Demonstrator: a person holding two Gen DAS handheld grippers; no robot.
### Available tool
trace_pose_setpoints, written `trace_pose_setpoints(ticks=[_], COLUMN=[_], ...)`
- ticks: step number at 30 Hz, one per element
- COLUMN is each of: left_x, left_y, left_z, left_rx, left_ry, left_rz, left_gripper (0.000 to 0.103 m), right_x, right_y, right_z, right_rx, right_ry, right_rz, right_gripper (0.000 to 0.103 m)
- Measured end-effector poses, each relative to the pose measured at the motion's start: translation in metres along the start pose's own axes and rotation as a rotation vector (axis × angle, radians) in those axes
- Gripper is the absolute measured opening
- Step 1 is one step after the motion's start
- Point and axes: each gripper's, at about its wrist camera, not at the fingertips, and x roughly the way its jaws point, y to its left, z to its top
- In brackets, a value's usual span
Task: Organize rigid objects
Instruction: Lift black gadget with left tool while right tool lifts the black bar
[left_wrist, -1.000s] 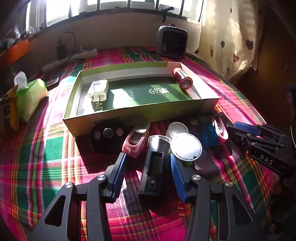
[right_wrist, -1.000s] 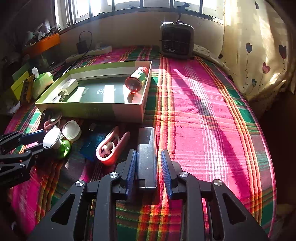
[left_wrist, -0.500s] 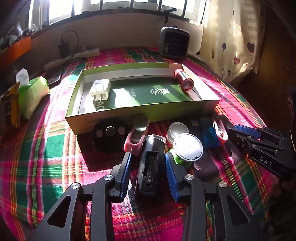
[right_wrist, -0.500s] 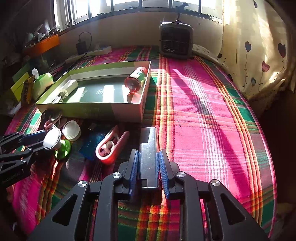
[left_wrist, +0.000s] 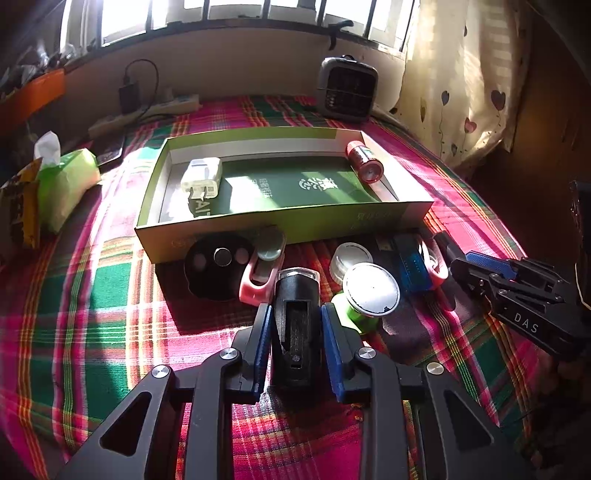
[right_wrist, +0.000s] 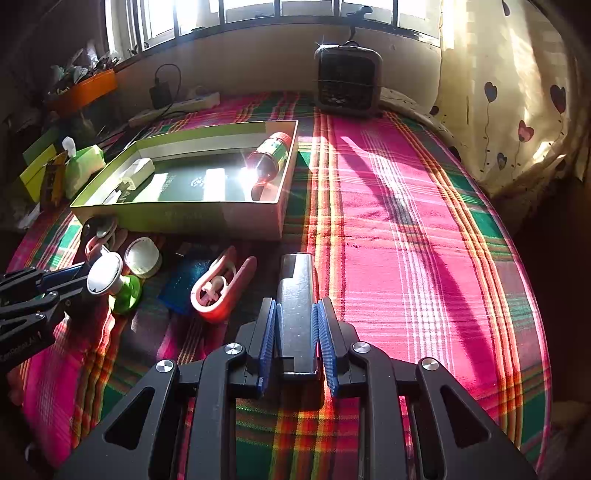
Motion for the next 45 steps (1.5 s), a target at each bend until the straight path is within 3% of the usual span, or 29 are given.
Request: trace_pose_setpoints(ticks=[26, 45], left_x=[-0.003, -0.019], left_y=[-0.006, -0.004], left_z=[-0.008, -0.006], left_rx=[0.013, 0.007], left_ry=[0.021, -0.020], left_rz=[0.006, 0.021], left_gripper=[0.028, 0.026], right_x=[-0.008, -0.014], right_y=[-0.002, -0.002], right_z=[-0.005, -0.005], right_rx=[0.013, 0.013], right_ry=[-0.016, -0.028], right_rz=[0.016, 0.012], right_gripper=[0.024, 0.024])
